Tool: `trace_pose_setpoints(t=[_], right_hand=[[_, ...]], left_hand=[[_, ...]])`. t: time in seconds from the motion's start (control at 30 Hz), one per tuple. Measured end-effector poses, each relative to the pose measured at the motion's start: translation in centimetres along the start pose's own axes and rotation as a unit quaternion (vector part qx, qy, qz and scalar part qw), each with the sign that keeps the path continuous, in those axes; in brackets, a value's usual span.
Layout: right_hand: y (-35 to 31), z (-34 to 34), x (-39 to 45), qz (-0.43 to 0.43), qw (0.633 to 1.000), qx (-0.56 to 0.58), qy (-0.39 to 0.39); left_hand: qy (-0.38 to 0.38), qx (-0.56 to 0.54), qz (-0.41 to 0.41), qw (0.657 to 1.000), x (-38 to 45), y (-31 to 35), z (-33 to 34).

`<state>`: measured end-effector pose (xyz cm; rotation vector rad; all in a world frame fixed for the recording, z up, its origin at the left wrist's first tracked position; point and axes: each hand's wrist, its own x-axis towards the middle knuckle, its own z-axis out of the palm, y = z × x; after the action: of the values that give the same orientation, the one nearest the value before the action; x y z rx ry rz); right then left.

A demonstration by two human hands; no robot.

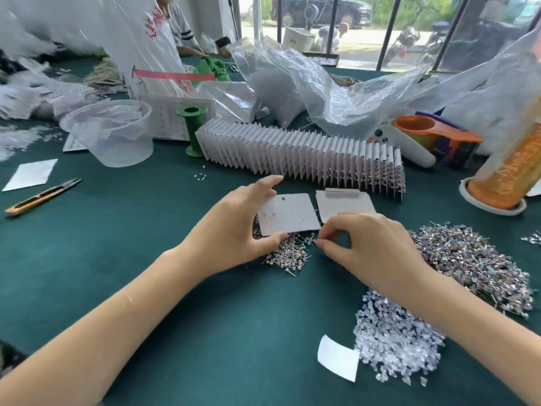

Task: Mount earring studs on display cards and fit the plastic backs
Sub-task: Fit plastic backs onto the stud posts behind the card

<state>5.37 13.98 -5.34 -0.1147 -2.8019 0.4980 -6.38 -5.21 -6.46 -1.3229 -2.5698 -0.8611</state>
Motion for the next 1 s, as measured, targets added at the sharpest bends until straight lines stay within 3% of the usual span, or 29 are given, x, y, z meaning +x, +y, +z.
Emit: trace_pose_setpoints(t=[0.07, 0.13, 0.2, 0.47, 1.0], right_hand=[[0.2, -1.0, 0.4, 0.029, 0.989, 0.148, -0.003], [0.0, -2.0, 0.9, 0.06, 0.948, 0.311, -0.014], [-0.3, -2.5, 1.2, 0.081, 0.918, 0.388, -0.021], [-0.4, -1.4, 1.2, 0.134, 0.909, 0.393, -0.041], [-0.4, -0.7, 0.8, 0.136, 0.913, 0.385, -0.026]], left_hand=[[-0.013, -0.029, 0.009, 0.999, -0.2, 0.4, 0.1], [-0.027, -0.055, 0.024, 0.998, -0.3, 0.9, 0.3], [-0.034, -0.071, 0.038, 0.996, -0.4, 1.4, 0.5], [-0.031, -0.118, 0.047, 0.991, -0.8, 2.3, 0.8], [-0.03, -0.141, 0.042, 0.989, -1.0, 2.5, 0.6]])
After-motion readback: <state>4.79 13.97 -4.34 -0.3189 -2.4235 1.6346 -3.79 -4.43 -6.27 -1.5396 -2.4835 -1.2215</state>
